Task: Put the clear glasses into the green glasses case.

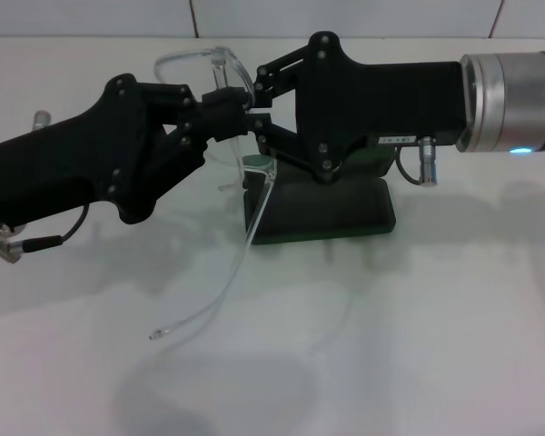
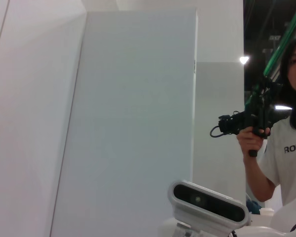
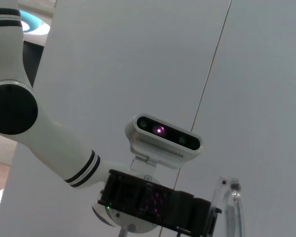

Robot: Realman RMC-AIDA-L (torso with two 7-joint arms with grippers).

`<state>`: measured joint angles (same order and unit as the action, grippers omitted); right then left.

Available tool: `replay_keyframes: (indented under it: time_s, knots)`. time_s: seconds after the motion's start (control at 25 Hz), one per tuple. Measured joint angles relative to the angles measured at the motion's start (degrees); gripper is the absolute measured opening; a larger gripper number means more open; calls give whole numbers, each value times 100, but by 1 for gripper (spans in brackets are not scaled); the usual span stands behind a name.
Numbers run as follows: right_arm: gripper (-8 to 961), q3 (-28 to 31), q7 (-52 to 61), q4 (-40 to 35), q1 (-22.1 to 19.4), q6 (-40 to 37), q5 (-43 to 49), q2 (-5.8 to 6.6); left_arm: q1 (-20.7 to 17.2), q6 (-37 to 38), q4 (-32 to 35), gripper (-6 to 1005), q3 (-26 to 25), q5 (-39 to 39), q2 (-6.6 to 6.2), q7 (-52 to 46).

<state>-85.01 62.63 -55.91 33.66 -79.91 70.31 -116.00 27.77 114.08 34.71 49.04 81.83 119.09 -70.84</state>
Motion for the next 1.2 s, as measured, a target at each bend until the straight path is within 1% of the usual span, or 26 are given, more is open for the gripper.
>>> replay_keyframes:
  time_s: [0.92,1.04,1.2]
  knots:
    - [109,-9,-100,10,1,-38,-113,-7,0,-8,-15,63,-1,8,9,70]
    - [109,53,-164,31,-9,16,-130,8,-6,-9,-18,63,6,8,9,70]
    - [109,276,-387,33,-102,56,-131,14,-8,-4,-18,64,4,8,6,65]
